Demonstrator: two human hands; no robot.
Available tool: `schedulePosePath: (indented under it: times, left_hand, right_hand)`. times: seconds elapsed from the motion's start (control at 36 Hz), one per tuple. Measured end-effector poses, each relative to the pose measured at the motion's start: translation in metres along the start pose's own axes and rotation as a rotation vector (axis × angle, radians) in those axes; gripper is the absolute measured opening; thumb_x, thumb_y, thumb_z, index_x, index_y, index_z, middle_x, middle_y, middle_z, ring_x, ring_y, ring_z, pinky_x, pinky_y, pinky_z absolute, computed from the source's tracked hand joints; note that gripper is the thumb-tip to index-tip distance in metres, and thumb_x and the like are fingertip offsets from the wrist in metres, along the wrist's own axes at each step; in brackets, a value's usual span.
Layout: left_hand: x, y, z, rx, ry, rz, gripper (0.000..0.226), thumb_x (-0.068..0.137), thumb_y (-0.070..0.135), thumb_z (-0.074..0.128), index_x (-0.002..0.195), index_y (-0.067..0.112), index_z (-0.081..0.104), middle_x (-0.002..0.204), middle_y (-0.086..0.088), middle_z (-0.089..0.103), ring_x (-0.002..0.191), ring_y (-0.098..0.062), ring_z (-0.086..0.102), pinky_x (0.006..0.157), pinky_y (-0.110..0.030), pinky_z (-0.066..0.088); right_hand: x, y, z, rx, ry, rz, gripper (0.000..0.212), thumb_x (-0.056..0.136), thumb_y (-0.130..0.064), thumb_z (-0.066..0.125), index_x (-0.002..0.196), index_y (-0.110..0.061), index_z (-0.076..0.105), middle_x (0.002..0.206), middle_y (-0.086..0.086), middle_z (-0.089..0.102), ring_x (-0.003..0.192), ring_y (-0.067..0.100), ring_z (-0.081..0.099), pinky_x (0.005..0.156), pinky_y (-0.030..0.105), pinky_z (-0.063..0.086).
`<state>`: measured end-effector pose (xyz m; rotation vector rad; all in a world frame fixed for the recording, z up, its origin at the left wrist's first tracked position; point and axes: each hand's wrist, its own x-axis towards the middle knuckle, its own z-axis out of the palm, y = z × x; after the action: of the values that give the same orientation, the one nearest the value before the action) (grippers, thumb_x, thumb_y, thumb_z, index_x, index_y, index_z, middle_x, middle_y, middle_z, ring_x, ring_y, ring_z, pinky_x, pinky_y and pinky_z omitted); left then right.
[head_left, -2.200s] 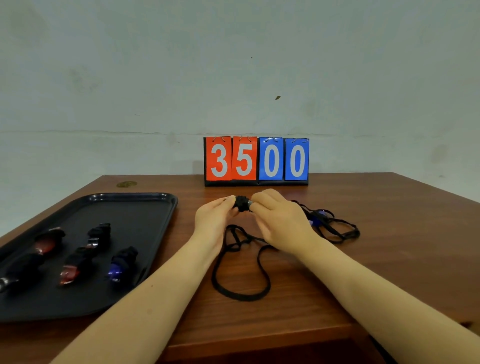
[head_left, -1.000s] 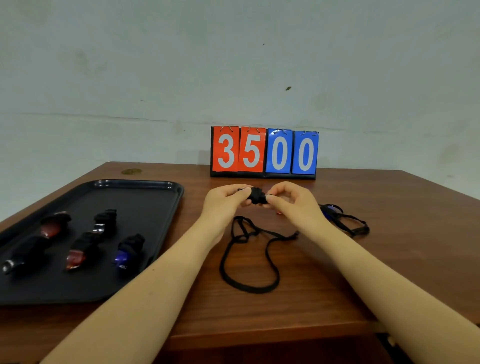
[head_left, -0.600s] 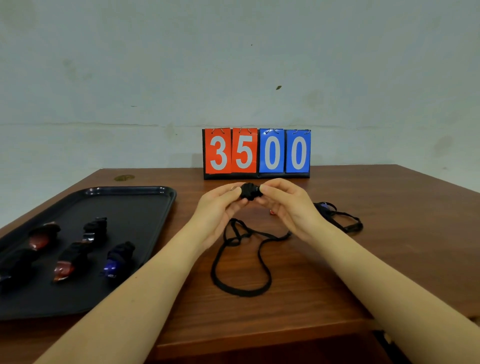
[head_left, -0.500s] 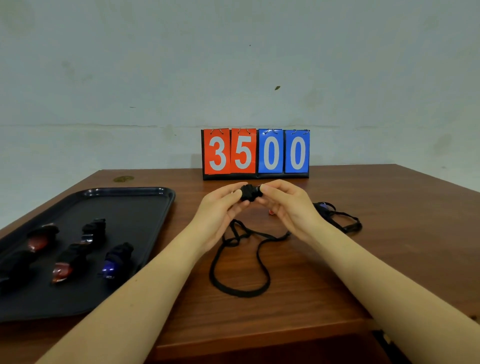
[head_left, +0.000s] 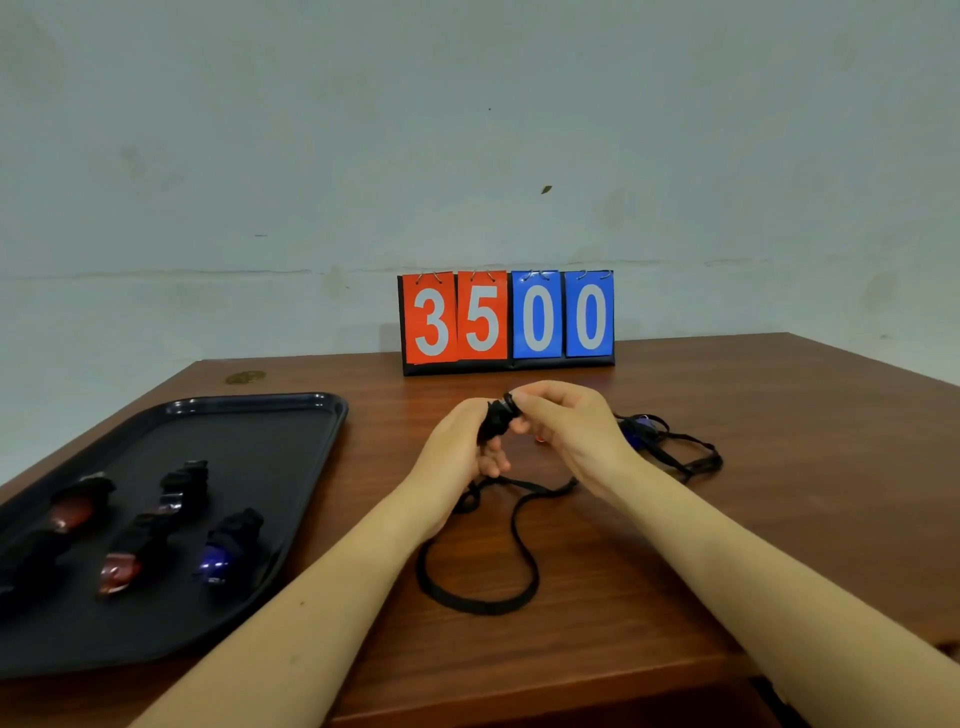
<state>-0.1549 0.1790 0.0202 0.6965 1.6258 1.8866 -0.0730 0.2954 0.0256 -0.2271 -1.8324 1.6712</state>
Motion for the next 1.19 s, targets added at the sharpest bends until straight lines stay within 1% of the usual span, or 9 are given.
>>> schedulePosePath:
  times: [0.11,0.22,0.39,0.53,0.69,0.83,0.94,1.06,1.19]
  left_hand:
    - [0.001,0.002,-0.001,0.031,0.025,-0.013,0.019,0.102,0.037,0.039,0.093,0.027,0.052,0.057,0.001,0.051,0.053,-0.015,0.051,0.054,-0.025,0.041]
    - [0.001,0.002,-0.002,0.046,0.04,-0.043,0.021,0.099,0.044,0.045,0.098,0.026,0.056,0.058,0.001,0.051,0.052,-0.014,0.052,0.053,-0.024,0.042]
    - [0.002,-0.002,-0.008,0.112,0.069,0.001,0.027,0.097,0.047,0.047,0.1,0.024,0.062,0.057,0.003,0.049,0.053,-0.01,0.051,0.051,-0.02,0.042]
    - [0.003,-0.001,-0.009,0.131,0.114,0.007,0.035,0.098,0.044,0.047,0.108,0.016,0.065,0.056,0.003,0.049,0.05,-0.008,0.049,0.051,-0.02,0.042]
    - [0.001,-0.001,-0.008,0.187,0.116,0.059,0.044,0.094,0.048,0.051,0.1,0.008,0.067,0.053,0.005,0.048,0.051,-0.009,0.047,0.052,-0.023,0.04]
    - [0.0,0.0,-0.007,0.253,0.133,0.073,0.03,0.094,0.048,0.051,0.093,0.02,0.062,0.063,0.002,0.052,0.057,-0.01,0.049,0.054,-0.022,0.042]
    - [0.0,-0.002,-0.007,0.308,0.144,0.093,0.026,0.095,0.048,0.05,0.094,0.024,0.059,0.071,0.001,0.056,0.062,-0.011,0.053,0.056,-0.023,0.042]
    - [-0.001,-0.002,-0.007,0.33,0.154,0.123,0.019,0.095,0.045,0.05,0.086,0.029,0.056,0.076,0.003,0.057,0.067,-0.011,0.054,0.058,-0.023,0.041]
    - [-0.002,-0.003,-0.006,0.34,0.162,0.158,0.02,0.095,0.042,0.05,0.085,0.027,0.057,0.075,0.002,0.057,0.069,-0.011,0.052,0.06,-0.024,0.043]
  right_hand:
    - [0.0,0.001,0.001,-0.006,-0.032,0.021,0.018,0.09,-0.005,0.06,0.105,-0.006,0.071,0.095,0.013,0.073,0.082,0.017,0.067,0.086,0.031,0.055]
    - [-0.001,0.001,0.003,-0.016,-0.052,0.031,0.018,0.09,-0.004,0.061,0.104,-0.007,0.071,0.094,0.013,0.073,0.082,0.018,0.067,0.088,0.034,0.055]
    - [-0.001,0.003,0.007,-0.127,-0.068,0.031,0.014,0.09,-0.011,0.063,0.102,-0.009,0.07,0.086,0.01,0.073,0.077,0.019,0.067,0.08,0.033,0.057]
    - [-0.001,0.004,0.01,-0.141,-0.065,0.08,0.015,0.089,-0.016,0.065,0.096,-0.004,0.069,0.081,0.01,0.071,0.071,0.018,0.067,0.071,0.026,0.058]
    - [-0.001,0.003,0.011,-0.168,-0.057,0.056,0.012,0.09,-0.015,0.064,0.094,-0.005,0.07,0.079,0.009,0.071,0.068,0.015,0.067,0.066,0.023,0.056]
    - [-0.002,0.003,0.012,-0.197,-0.058,0.058,0.012,0.092,-0.012,0.061,0.092,-0.003,0.07,0.082,0.017,0.071,0.065,0.016,0.065,0.064,0.023,0.056]
    - [-0.003,0.003,0.013,-0.247,-0.038,0.062,0.013,0.093,-0.009,0.058,0.09,-0.002,0.068,0.072,0.01,0.069,0.058,0.013,0.062,0.058,0.021,0.054]
    - [-0.001,0.003,0.014,-0.367,-0.015,0.052,0.01,0.092,-0.009,0.057,0.09,-0.006,0.067,0.074,0.009,0.07,0.06,0.015,0.063,0.058,0.02,0.053]
    - [-0.001,0.002,0.014,-0.442,-0.008,0.007,0.011,0.091,-0.008,0.058,0.084,-0.012,0.065,0.068,0.004,0.068,0.052,0.009,0.06,0.052,0.015,0.05]
